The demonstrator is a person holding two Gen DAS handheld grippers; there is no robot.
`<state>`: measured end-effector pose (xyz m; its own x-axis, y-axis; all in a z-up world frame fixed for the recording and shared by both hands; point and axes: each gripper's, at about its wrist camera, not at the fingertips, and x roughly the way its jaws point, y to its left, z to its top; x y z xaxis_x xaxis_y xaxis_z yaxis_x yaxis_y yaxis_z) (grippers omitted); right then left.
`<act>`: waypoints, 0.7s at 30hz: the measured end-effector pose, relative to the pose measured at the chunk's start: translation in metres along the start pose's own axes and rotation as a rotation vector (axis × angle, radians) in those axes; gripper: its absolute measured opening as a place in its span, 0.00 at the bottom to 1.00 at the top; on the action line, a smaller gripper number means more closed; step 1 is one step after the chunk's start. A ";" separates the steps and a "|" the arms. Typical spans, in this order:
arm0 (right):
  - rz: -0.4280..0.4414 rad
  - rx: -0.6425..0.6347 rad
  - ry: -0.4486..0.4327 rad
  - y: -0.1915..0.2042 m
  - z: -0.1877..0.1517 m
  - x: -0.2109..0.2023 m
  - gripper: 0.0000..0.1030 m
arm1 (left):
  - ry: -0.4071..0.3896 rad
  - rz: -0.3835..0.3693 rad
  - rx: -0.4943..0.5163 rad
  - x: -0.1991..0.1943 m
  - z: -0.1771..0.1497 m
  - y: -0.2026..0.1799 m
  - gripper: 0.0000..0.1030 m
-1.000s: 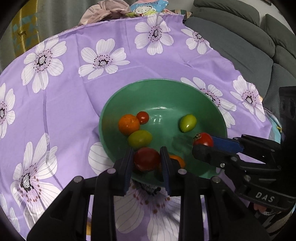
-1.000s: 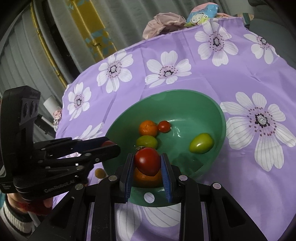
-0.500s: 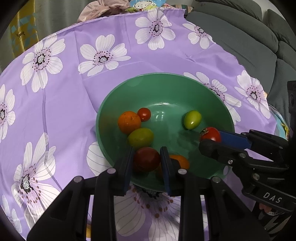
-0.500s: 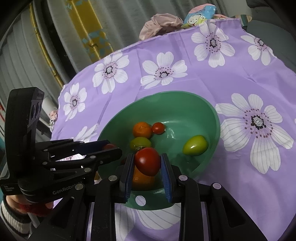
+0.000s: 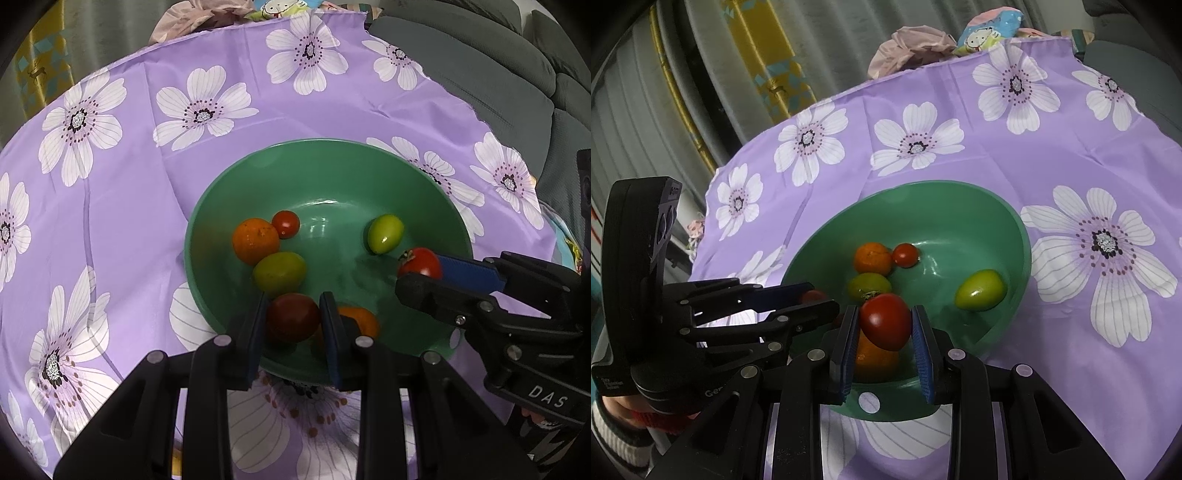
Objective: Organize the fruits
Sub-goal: 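Open both grippers to drop the red tomatoes into the bowl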
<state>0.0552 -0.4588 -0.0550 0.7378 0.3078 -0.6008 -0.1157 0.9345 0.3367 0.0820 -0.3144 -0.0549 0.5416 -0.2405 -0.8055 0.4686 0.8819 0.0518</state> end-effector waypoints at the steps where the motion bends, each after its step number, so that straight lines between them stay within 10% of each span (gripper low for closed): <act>1: 0.000 0.000 0.000 -0.001 0.000 0.001 0.29 | 0.000 0.001 0.001 0.000 0.000 0.000 0.28; 21: 0.000 0.001 0.002 0.000 0.000 -0.001 0.29 | -0.010 0.011 -0.001 0.000 -0.002 0.000 0.28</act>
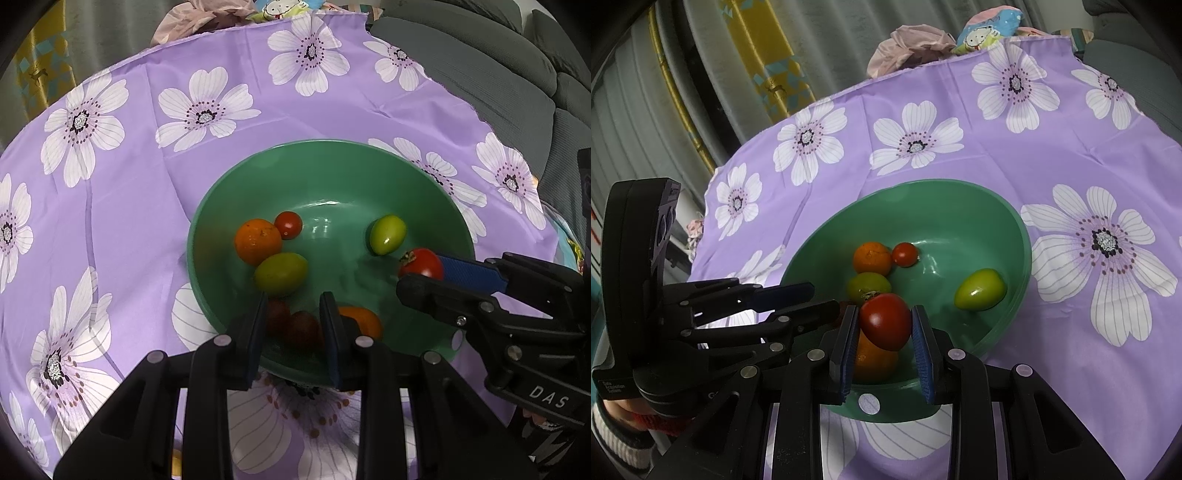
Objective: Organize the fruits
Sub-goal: 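Open both grippers to drop the red tomatoes into the bowl, then move both grippers back from the bowl toward the yellow cherry tomatoes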
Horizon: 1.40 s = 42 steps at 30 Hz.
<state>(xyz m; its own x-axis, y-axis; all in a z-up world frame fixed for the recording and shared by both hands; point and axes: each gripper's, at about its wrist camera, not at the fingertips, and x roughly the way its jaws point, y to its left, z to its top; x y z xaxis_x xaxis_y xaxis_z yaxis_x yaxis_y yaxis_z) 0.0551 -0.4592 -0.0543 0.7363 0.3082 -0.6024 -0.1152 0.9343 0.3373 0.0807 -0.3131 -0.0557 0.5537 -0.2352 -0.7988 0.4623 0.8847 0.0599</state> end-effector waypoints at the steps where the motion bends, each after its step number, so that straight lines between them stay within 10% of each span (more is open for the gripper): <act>1: -0.001 0.001 0.001 0.000 0.000 0.001 0.29 | -0.003 0.000 -0.001 -0.001 0.000 0.001 0.29; 21: -0.005 -0.002 -0.016 0.002 -0.002 -0.014 0.29 | -0.092 0.051 -0.137 -0.059 -0.028 0.051 0.48; 42: 0.110 -0.134 0.035 0.062 -0.020 -0.014 0.29 | 0.030 0.154 -0.362 -0.080 -0.129 0.114 0.50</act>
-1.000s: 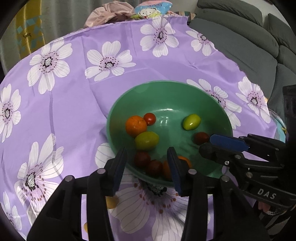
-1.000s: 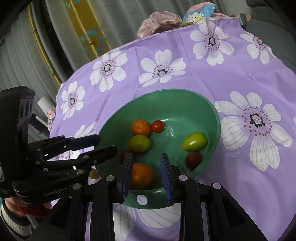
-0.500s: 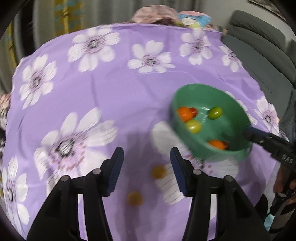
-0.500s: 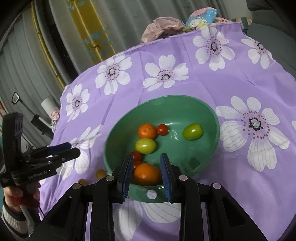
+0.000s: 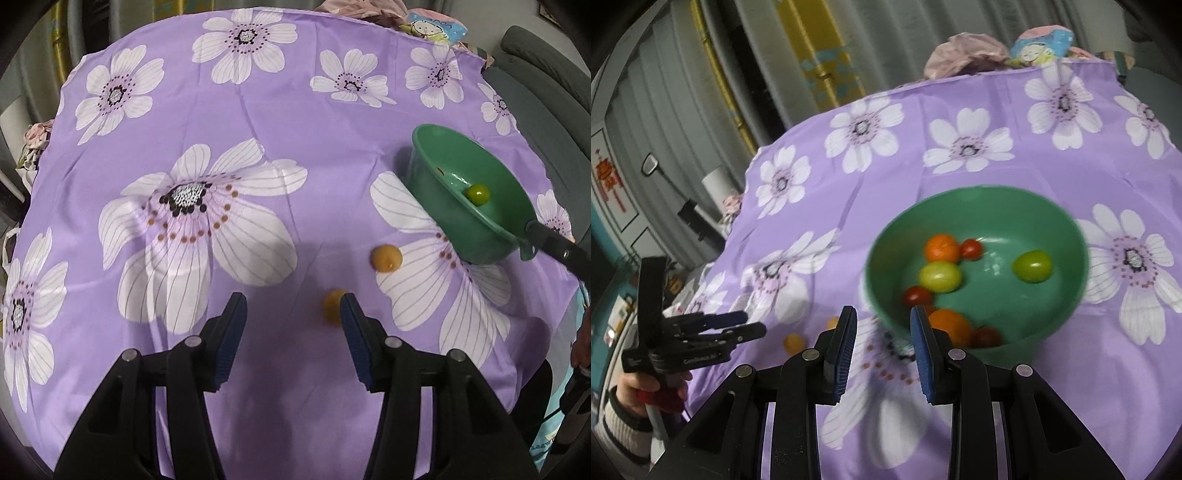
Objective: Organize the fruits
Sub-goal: 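Move both grippers back from the bowl toward the yellow cherry tomatoes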
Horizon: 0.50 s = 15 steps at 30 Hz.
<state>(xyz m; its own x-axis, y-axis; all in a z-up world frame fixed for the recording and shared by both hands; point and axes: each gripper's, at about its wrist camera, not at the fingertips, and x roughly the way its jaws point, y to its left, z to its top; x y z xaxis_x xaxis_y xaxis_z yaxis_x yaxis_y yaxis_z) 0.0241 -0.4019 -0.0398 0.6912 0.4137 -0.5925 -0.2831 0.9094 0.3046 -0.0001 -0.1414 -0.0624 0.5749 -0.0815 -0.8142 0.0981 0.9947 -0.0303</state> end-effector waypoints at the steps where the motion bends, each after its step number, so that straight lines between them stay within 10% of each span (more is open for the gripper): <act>1: 0.007 -0.009 0.009 0.004 -0.002 0.003 0.29 | 0.000 -0.001 0.001 0.000 -0.001 0.000 0.50; 15: 0.029 -0.087 0.127 0.046 -0.012 0.034 0.29 | 0.005 -0.041 0.008 -0.001 -0.018 0.005 0.50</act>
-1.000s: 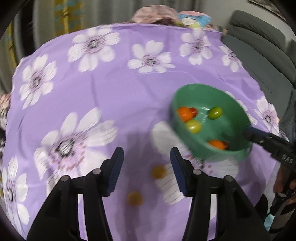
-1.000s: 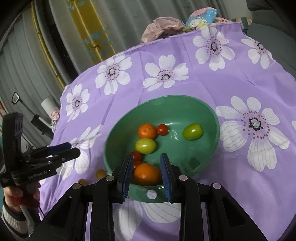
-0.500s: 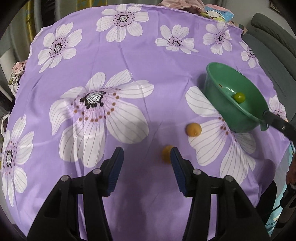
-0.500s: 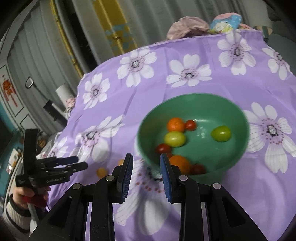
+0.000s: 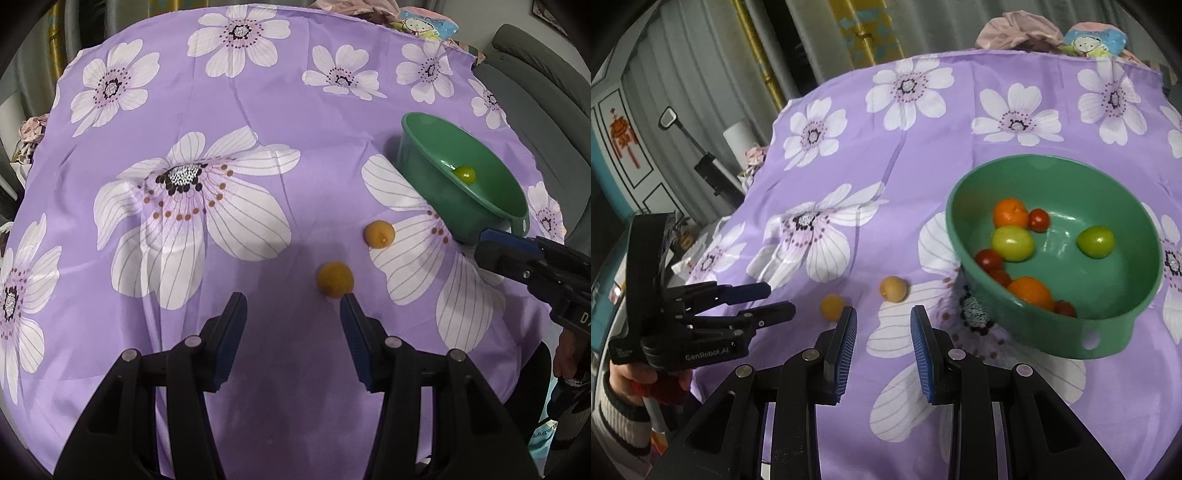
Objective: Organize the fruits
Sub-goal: 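Move both grippers back from the bowl toward the yellow cherry tomatoes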
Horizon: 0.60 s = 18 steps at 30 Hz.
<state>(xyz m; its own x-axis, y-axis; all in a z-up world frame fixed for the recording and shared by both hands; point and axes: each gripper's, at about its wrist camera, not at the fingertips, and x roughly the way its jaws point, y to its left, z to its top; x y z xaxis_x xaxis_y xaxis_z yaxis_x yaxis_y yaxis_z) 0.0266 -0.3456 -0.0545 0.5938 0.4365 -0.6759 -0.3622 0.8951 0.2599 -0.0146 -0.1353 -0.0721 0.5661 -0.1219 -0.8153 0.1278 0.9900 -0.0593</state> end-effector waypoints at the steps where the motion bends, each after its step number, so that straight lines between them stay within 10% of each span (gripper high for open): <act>1: -0.002 -0.002 0.005 0.002 0.001 0.001 0.29 | 0.001 -0.001 0.000 0.000 -0.001 0.001 0.50; 18: -0.061 -0.028 0.074 0.019 0.010 0.027 0.29 | 0.036 -0.098 -0.003 0.011 -0.013 0.008 0.50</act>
<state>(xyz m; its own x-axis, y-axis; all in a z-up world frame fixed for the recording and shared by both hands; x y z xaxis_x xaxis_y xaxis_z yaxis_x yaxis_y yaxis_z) 0.0430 -0.3158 -0.0614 0.5613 0.3722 -0.7392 -0.3473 0.9167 0.1979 -0.0178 -0.1273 -0.0890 0.5210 -0.2157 -0.8258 0.1785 0.9737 -0.1417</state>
